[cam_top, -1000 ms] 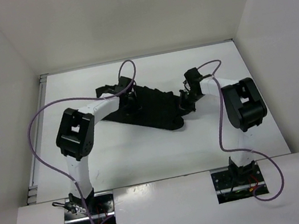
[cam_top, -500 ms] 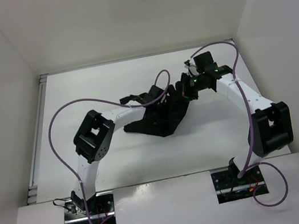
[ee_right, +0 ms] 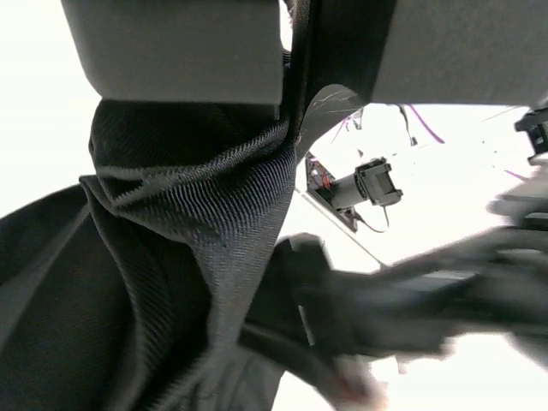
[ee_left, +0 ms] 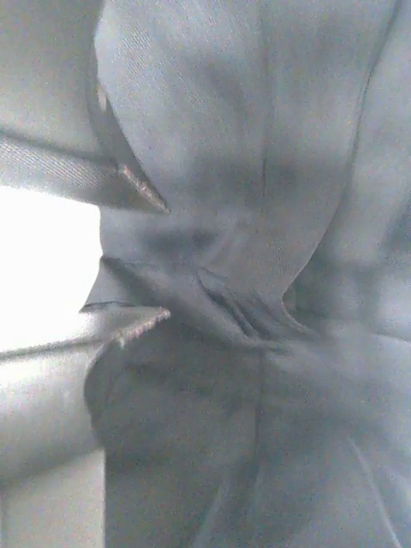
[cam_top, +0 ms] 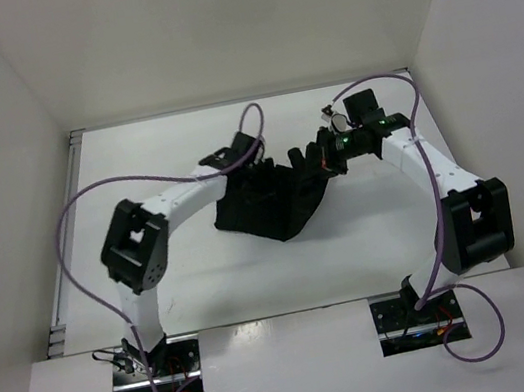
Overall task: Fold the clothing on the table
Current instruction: Fold the skirt
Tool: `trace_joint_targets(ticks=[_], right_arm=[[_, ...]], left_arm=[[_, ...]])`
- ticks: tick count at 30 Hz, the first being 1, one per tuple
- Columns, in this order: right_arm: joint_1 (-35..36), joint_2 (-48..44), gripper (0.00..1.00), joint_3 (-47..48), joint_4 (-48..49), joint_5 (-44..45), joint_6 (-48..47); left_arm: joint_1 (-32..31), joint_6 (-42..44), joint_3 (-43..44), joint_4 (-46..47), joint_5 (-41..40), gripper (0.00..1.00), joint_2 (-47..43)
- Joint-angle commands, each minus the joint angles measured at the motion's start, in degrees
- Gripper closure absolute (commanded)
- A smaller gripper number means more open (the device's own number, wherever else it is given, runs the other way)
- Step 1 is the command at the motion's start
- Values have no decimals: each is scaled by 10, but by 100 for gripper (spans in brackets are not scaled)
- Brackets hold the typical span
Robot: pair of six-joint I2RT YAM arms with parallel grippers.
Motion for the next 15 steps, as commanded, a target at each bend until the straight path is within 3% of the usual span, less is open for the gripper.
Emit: trace_joint_targets(ticks=[1, 5, 7, 8, 10, 15], right_arm=[[-6, -9, 100, 6, -9, -20, -19], [-6, -9, 100, 6, -15, -20, -24], [-6, -4, 100, 6, -15, -20, -24], [-6, -4, 100, 11, -15, -20, -24], [-6, 13, 100, 11, -15, -30, -30], [0, 33, 100, 27, -5, -31, -24]], left_arm=[[62, -3, -15, -36, -101, 42, -137], [138, -15, -80, -41, -169, 45, -188], [174, -20, -118, -35, -191, 59, -195], [183, -28, -128, -35, -196, 73, -195], [197, -28, -141, -28, -201, 81, -171], [190, -42, -153, -12, -204, 88, -92]])
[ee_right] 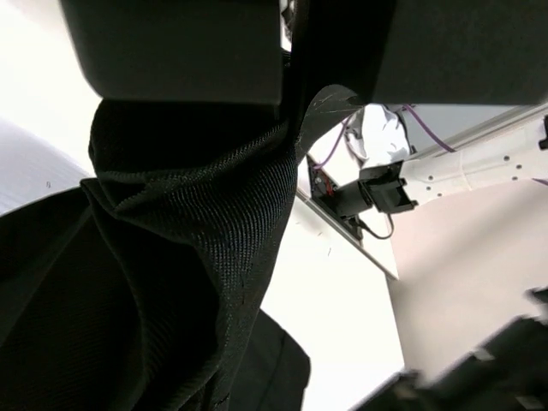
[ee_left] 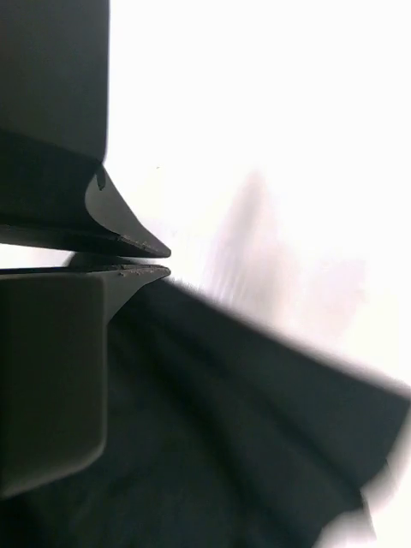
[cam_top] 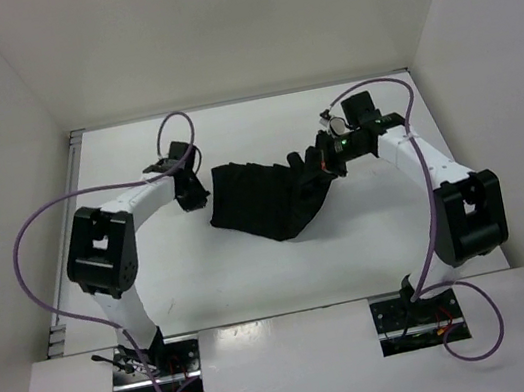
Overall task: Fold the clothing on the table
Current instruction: Fold the skirt
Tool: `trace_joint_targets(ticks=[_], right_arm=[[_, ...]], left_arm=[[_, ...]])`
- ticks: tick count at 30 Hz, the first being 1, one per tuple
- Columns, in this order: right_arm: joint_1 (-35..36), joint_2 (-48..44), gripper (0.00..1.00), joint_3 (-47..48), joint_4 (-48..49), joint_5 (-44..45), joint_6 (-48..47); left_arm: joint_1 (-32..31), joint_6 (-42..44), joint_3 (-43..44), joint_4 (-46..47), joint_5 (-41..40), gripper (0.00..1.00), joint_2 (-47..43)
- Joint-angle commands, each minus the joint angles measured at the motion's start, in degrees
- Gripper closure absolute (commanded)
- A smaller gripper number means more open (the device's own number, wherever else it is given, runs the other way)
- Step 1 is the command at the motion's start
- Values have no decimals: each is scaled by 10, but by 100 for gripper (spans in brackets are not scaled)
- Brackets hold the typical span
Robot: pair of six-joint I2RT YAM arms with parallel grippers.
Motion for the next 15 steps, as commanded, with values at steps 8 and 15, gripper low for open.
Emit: trace_joint_targets(ticks=[8, 15], right_arm=[[58, 74, 100, 83, 25, -9, 0], [125, 203, 100, 201, 48, -9, 11]], left_arm=[[-51, -43, -42, 63, 66, 89, 86], [-70, -56, -73, 96, 124, 90, 86]])
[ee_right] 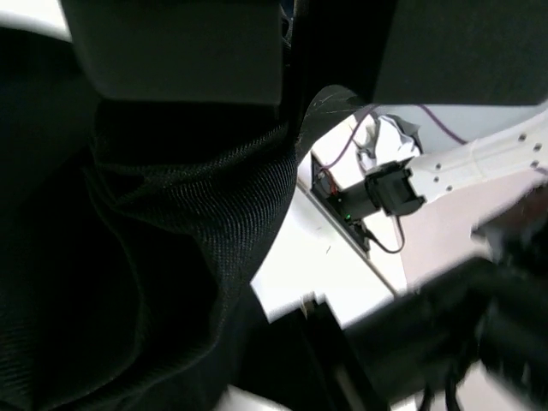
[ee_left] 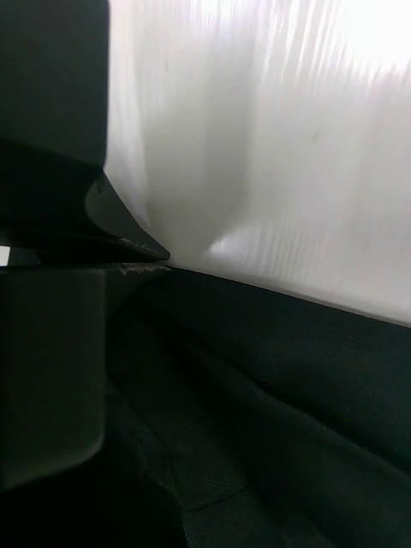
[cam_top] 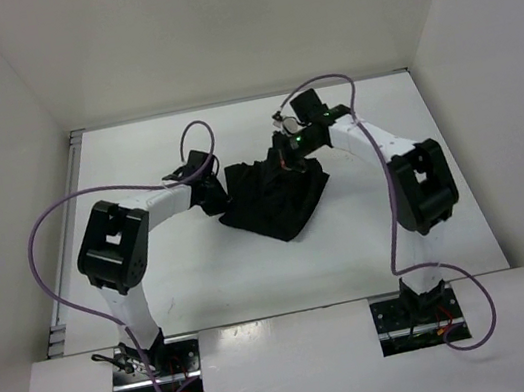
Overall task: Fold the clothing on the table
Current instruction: Fold the skirt
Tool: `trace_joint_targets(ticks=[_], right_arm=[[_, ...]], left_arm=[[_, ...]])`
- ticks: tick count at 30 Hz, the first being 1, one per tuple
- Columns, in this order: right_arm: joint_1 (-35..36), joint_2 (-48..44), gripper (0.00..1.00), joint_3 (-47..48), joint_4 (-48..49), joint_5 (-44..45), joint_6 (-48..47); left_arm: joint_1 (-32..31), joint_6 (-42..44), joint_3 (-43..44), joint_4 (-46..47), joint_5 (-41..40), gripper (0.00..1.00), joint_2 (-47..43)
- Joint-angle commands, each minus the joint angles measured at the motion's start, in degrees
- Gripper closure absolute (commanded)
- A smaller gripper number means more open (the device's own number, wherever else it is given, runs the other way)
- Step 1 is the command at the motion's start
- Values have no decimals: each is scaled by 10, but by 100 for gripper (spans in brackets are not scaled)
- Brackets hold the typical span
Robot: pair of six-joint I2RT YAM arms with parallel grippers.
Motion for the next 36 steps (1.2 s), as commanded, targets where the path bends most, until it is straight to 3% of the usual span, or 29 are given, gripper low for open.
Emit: trace_joint_targets(ticks=[1, 7, 8, 9, 10, 11, 12, 13, 18, 20, 22, 27, 29, 32, 36], right_arm=[[34, 69, 100, 79, 31, -5, 6], [63, 173, 100, 198, 19, 9, 16], [71, 194, 95, 207, 19, 2, 16], [77, 203, 67, 212, 32, -9, 16], [77, 210, 55, 219, 37, -26, 16], [77, 210, 50, 219, 44, -61, 16], [77, 198, 37, 213, 63, -70, 22], [71, 183, 33, 206, 76, -70, 22], [41, 15, 28, 132, 135, -34, 42], [17, -22, 28, 95, 130, -23, 42], [-7, -70, 28, 48, 130, -14, 49], [-25, -114, 28, -22, 130, 6, 49], [-30, -109, 28, -44, 130, 6, 49], [-30, -86, 28, -67, 155, -13, 49], [-30, -30, 29, -80, 153, -23, 36]], left_arm=[[-14, -12, -26, -15, 42, 90, 22], [-14, -12, -26, -21, 42, 90, 10], [-14, -12, -26, -28, 30, 90, 3], [-14, -12, -26, -28, 25, 90, 3], [-14, -12, -18, -46, 18, 90, -5], [-6, -7, -18, -53, 13, 90, -16], [8, 0, -11, -69, 1, 90, -26], [14, 0, -11, -78, -9, 84, -51], [21, 34, 40, -145, -96, 61, -153], [14, 58, 73, -163, -96, 58, -186], [-6, 71, 102, -163, -46, 58, -199], [-13, 64, 64, -49, 173, 76, -196], [-13, 58, 47, -28, 184, 87, -164], [-13, 58, 33, -36, 177, 96, -120], [-13, 53, -12, -19, 171, 97, -91]])
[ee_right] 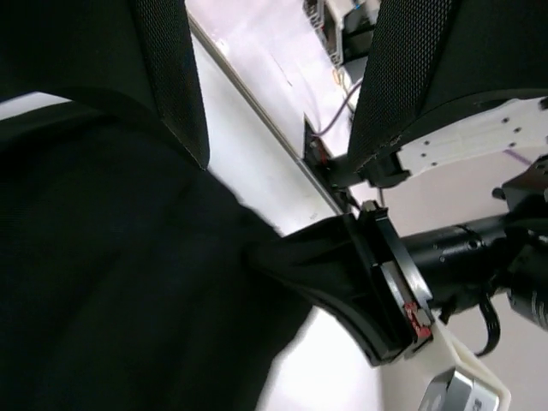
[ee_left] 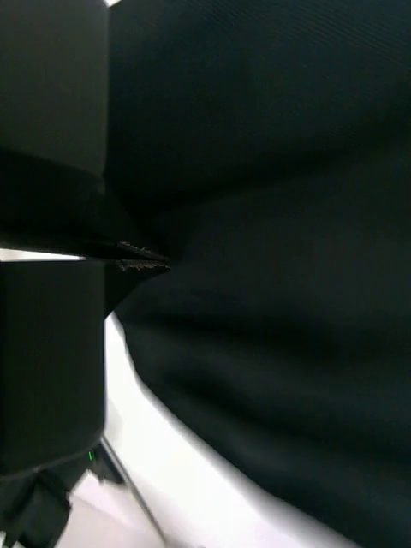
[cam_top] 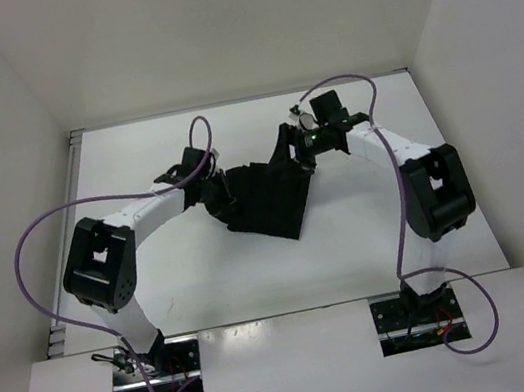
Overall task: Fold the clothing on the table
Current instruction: Fold the skirt
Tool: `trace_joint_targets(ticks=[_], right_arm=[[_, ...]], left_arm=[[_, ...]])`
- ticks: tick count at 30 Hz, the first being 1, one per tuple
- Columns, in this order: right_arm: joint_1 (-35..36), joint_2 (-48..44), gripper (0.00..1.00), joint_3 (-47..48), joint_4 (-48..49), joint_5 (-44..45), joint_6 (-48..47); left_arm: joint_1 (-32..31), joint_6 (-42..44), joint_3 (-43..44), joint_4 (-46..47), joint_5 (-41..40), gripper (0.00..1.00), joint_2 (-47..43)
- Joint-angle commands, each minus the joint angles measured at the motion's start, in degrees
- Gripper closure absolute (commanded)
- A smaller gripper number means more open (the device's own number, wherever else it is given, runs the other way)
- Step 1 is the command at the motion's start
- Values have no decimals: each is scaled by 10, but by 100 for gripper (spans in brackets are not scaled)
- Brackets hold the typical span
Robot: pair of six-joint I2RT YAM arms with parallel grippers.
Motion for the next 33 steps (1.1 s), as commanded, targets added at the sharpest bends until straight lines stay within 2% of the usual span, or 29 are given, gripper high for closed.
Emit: trace_joint_targets(ticks=[1, 4, 6, 9, 15, 18, 19, 21, 22, 23, 24, 25, 28, 33], right_arm=[[3, 44, 29, -16, 12, 10, -15], [-13, 72, 30, -32, -27, 57, -15], [-32, 96, 32, -56, -42, 57, -9], [-44, 109, 32, -92, -29, 89, -1], [-49, 149, 33, -93, -18, 96, -1], [-55, 111, 33, -88, -30, 90, -7], [-55, 88, 33, -88, -37, 90, -12], [-55, 10, 33, -74, -64, 115, -12], [-55, -15, 33, -66, -77, 124, -18], [-55, -39, 33, -52, -88, 130, -26], [-55, -84, 33, -52, -95, 130, -26], [-61, -106, 32, -46, -100, 130, -26], [-61, -177, 30, -74, -100, 151, -19], [-66, -233, 30, -125, -128, 209, -12]], left_arm=[[3, 1, -30, 18, 23, 97, 9], [-4, -5, -66, 31, 23, 97, 9], [-10, -5, -95, 36, 17, 97, 3], [-15, -11, -124, 41, -3, 97, -3], [-15, -5, -100, 73, -27, 97, 85], [-15, 12, -48, 39, -21, 83, 79], [-15, 12, -41, 33, -21, 64, 42], [-20, 12, -36, 33, -21, 35, -38], [-20, 7, -36, 26, -31, 25, -66], [-20, 0, -29, 11, -38, 9, -114], [-20, 0, -29, 3, -53, 3, -136], [-20, 0, -23, -5, -61, 0, -155], [-20, -15, -49, -11, -81, 0, -226], [-20, -54, -163, -5, -86, 0, -311]])
